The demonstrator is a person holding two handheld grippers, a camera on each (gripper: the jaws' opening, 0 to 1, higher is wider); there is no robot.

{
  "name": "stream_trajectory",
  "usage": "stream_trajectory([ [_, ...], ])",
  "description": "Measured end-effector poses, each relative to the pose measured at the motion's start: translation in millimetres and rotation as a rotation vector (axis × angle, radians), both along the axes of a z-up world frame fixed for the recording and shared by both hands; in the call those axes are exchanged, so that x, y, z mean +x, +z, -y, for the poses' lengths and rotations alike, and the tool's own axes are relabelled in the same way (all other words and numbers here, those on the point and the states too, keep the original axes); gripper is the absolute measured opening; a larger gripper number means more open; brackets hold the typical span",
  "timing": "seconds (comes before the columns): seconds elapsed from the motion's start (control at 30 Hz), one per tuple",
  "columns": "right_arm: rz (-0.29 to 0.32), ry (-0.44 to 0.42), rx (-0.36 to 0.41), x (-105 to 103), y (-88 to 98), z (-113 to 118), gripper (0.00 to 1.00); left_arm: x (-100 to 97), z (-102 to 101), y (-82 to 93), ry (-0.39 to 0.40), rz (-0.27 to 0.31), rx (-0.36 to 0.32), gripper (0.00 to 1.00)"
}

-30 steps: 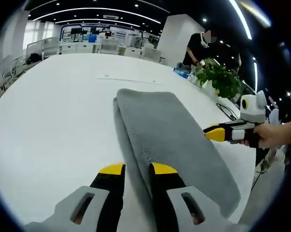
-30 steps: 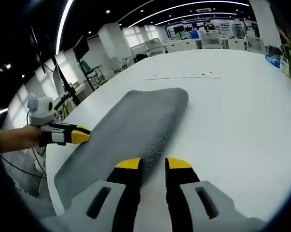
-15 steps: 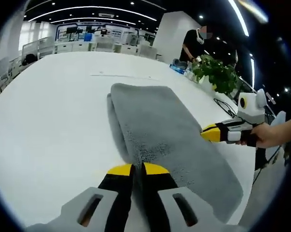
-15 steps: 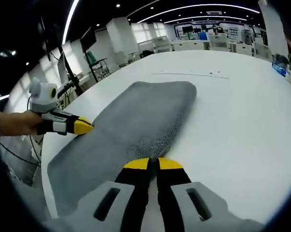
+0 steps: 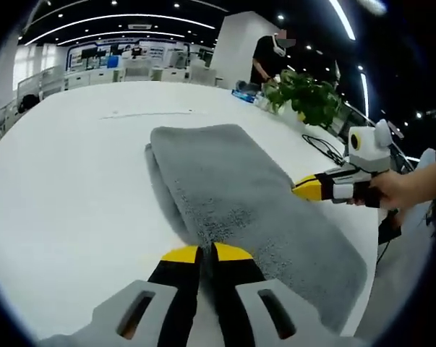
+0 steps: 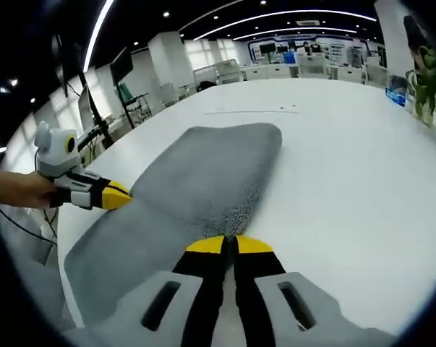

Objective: Fold the towel on the table until its edges align and the towel forms a compact rectangular stack.

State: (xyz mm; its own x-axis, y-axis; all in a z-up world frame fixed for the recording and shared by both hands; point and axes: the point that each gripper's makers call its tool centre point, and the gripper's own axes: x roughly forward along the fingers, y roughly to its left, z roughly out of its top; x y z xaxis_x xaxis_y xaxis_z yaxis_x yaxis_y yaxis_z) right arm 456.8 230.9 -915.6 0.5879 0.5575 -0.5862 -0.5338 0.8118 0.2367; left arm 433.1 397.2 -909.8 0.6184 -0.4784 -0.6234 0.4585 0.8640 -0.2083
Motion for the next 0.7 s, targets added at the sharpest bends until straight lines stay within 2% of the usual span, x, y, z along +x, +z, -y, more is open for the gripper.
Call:
stream_trajectory([
  [0.17,0.005,-0.051,-0.005,-17,-0.7,23,0.0,-13.1,26,-0.3,-0.034,-0.003,-0.016,0.06],
  [0.3,0.035,-0.08,-0.025,-29,1.2,33,0.0,-23.3,36,-0.7,-0.038,0.005,-0.016,0.06],
  [0.47,0.048,-0.085,-0.044,-30,2.0,34,0.01,-26.1,36,-0.3,-0.046,0.03,-0.004,0.06],
  [0.57,0.05,-0.076,-0.069,-29,1.9,34,0.01,-24.2,37,-0.5,-0.079,0.001,0.016,0.07],
  [0.7,0.005,-0.11,-0.014,-27,2.6,34,0.01,-23.5,37,-0.4,-0.114,-0.016,0.041,0.07],
])
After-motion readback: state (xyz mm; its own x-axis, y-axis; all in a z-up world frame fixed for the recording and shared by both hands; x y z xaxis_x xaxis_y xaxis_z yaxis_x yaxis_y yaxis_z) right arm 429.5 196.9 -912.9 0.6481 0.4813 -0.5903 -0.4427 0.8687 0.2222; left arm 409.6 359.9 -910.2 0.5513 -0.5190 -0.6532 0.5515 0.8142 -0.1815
